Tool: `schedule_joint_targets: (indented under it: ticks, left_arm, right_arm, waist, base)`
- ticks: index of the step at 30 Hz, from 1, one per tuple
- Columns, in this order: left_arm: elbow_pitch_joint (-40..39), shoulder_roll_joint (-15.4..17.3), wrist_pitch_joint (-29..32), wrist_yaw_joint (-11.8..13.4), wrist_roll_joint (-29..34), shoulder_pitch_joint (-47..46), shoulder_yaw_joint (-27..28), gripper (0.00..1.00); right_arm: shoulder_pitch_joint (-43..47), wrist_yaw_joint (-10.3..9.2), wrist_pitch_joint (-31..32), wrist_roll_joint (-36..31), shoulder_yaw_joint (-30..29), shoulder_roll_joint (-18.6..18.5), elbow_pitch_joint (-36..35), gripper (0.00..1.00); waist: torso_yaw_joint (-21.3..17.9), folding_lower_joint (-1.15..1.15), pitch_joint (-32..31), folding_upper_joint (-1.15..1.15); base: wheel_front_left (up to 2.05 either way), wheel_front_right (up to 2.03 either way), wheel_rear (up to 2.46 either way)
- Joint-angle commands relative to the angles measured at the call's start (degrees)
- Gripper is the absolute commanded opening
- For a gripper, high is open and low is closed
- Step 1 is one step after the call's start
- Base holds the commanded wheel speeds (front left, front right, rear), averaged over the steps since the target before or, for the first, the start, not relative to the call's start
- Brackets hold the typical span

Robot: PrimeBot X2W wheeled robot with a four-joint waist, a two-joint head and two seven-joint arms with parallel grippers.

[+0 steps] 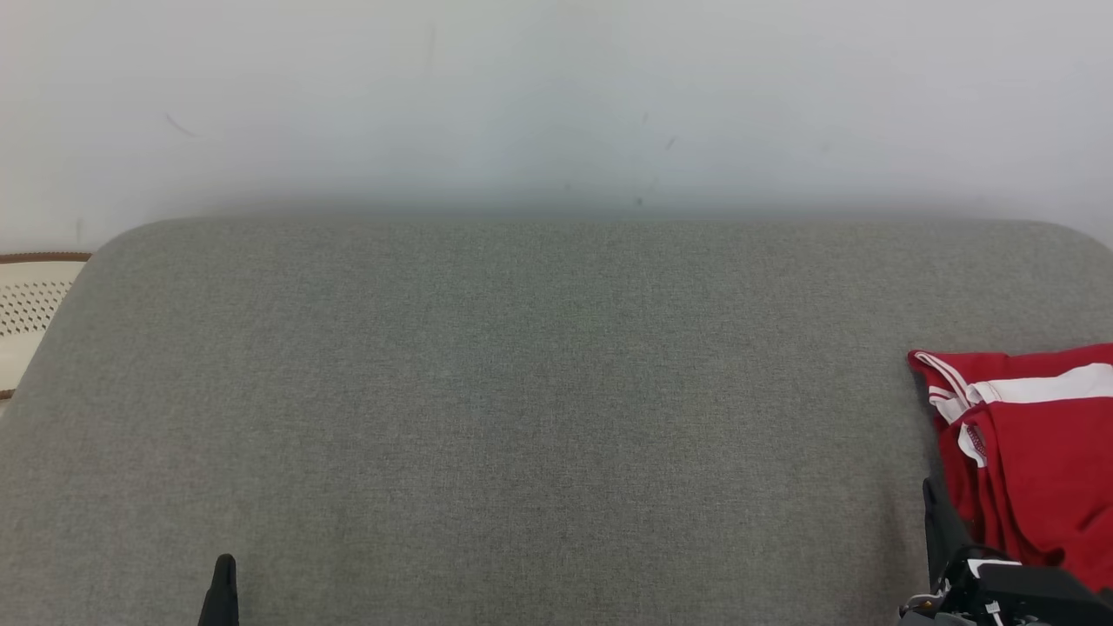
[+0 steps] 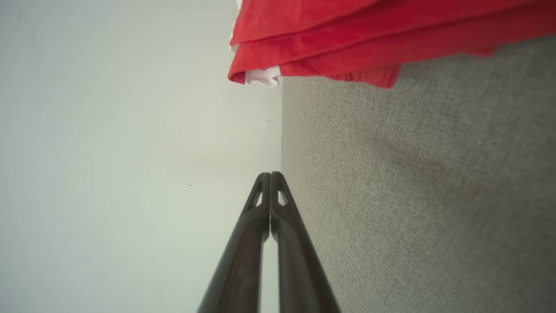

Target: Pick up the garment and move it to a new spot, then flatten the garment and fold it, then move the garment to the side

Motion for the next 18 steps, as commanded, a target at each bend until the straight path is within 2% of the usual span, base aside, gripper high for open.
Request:
schedule_joint_targets:
  ticks: [1, 18]
  left_arm:
    - [-0.4, 0.4, 0.3, -0.2, -1.1, -0.8, 0.2, 0.0]
    - [-0.5, 0.3, 1.7, -0.8, -6.9, -0.6, 0.4, 0.0]
  right_arm:
    - [-0.7, 0.02, 0.4, 1.2, -0.3, 0.2, -0.5, 0.0]
    - [-0.6, 0.02, 2.2, 6.9, -1.8, 0.5, -0.9, 0.0]
  waist:
    - [0.0, 0.0, 0.0, 0.0]
    - [0.4, 0.0, 0.0, 0.0]
  base:
    - [0.0, 0.0, 0.0]
    - [0.0, 0.0, 0.0]
